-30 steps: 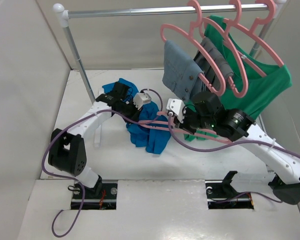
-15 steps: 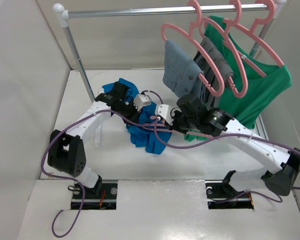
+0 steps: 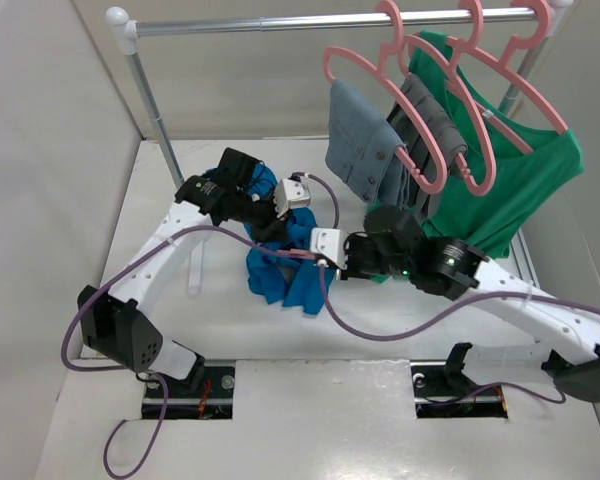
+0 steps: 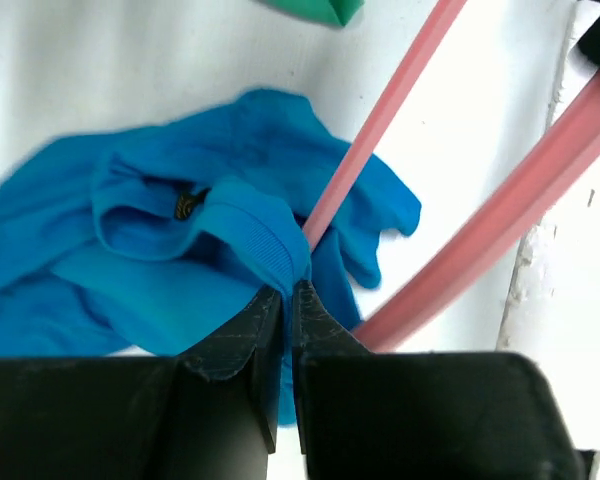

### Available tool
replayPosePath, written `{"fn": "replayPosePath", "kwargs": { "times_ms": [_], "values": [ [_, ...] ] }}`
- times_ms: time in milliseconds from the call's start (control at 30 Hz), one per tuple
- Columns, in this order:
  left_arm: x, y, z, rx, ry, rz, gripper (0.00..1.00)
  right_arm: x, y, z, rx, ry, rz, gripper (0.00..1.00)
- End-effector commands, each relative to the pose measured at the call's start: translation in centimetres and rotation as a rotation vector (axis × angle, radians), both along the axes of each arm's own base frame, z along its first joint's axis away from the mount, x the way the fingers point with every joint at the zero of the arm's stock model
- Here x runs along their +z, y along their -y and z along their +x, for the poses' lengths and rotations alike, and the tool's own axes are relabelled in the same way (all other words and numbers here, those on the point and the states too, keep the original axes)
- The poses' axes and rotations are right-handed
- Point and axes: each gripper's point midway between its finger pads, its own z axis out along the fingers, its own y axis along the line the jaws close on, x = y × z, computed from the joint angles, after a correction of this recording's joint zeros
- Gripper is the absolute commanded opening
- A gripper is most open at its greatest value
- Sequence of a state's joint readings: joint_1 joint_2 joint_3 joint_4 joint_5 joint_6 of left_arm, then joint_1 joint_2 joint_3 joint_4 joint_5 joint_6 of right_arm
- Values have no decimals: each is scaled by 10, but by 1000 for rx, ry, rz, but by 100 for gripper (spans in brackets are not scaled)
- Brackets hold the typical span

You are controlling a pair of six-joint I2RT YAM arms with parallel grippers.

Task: Place the t-shirt on the hanger
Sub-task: Place tshirt on hanger

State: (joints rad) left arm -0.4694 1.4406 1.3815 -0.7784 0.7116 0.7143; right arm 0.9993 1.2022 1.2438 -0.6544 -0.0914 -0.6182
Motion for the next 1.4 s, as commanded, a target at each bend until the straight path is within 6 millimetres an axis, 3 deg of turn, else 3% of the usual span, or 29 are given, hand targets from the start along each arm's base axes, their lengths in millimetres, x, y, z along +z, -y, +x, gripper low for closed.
{"fn": "replayPosePath", "kwargs": {
  "times_ms": [0,167,267,433,533,633,700,733,900,1067,1267,1367],
  "values": [
    [37,-1,-13,-113,88,-36,0,66,-3,-16,77,118,210,0],
    [85,12,-48,-311,65,-173,0,76,4,-2,-9,187,257,0],
    [106,18,-56,-341,87,-232,0,73,-6,6,-14,211,273,0],
    [125,25,-70,-401,137,-280,0,67,-27,10,7,183,314,0],
    [132,25,-75,-387,130,-281,0,62,-25,23,-57,151,339,0],
    [117,21,-77,-373,114,-254,2,51,-25,33,-89,140,353,0],
    [106,19,-72,-351,111,-232,20,49,-26,34,-89,144,360,0],
    [101,19,-72,-347,109,-210,36,47,-27,35,-89,146,362,0],
    [92,15,-57,-305,154,-151,64,40,-29,31,-56,157,363,0],
    [102,-5,-33,-235,284,-141,75,28,-31,26,-30,139,374,0],
    [63,-33,-9,-243,417,31,80,22,-38,26,-11,132,378,0],
    [68,-42,-5,-222,414,-28,81,17,-39,27,-12,127,371,0]
  ]
}}
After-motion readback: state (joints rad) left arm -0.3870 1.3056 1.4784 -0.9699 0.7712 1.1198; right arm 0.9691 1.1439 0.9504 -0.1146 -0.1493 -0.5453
